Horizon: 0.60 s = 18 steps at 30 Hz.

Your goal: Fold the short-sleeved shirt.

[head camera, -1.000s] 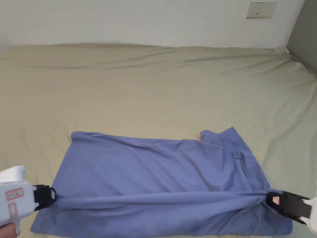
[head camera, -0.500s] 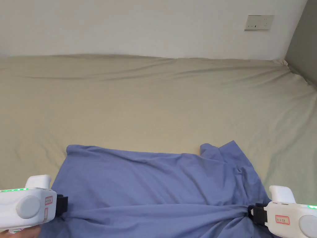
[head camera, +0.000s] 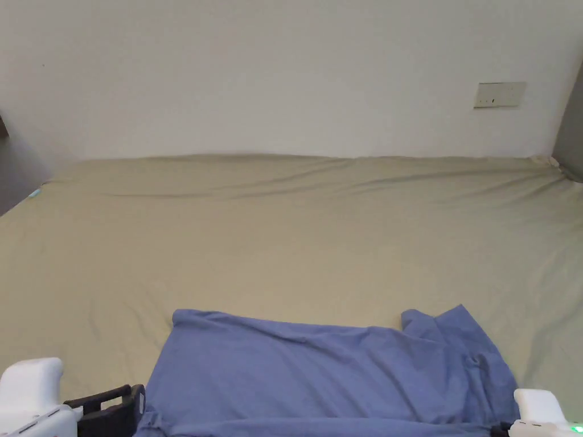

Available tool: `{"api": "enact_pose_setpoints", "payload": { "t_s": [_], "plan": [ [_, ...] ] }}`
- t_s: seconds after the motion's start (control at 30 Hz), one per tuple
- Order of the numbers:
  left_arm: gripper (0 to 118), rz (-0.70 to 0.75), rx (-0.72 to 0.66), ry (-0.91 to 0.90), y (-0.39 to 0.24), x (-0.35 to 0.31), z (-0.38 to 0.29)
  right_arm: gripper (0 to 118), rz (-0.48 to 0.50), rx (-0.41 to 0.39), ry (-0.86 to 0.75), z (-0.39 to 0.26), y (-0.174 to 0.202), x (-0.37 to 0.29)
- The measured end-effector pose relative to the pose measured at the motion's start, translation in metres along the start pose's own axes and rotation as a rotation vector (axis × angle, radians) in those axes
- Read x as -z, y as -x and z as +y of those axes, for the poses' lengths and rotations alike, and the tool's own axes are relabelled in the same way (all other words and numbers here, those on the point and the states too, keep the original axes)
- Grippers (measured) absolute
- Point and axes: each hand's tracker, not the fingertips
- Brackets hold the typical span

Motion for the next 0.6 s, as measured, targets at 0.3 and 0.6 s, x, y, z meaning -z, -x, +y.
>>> {"api": "enact_pose_setpoints", "payload": {
  "t_s": [0.3, 0.6],
  "plan": [
    [110, 0.028, 0.002, 0.057, 0.005, -0.021, -0.034, 82, 0.03, -0.04, -0.319, -0.023, 0.017, -0.105],
    [111, 0.126, 0.17, 0.223, -0.008, 0.11, -0.07, 91, 0.066, -0.132, -0.49, -0.057, 0.03, -0.239]
  ]
}}
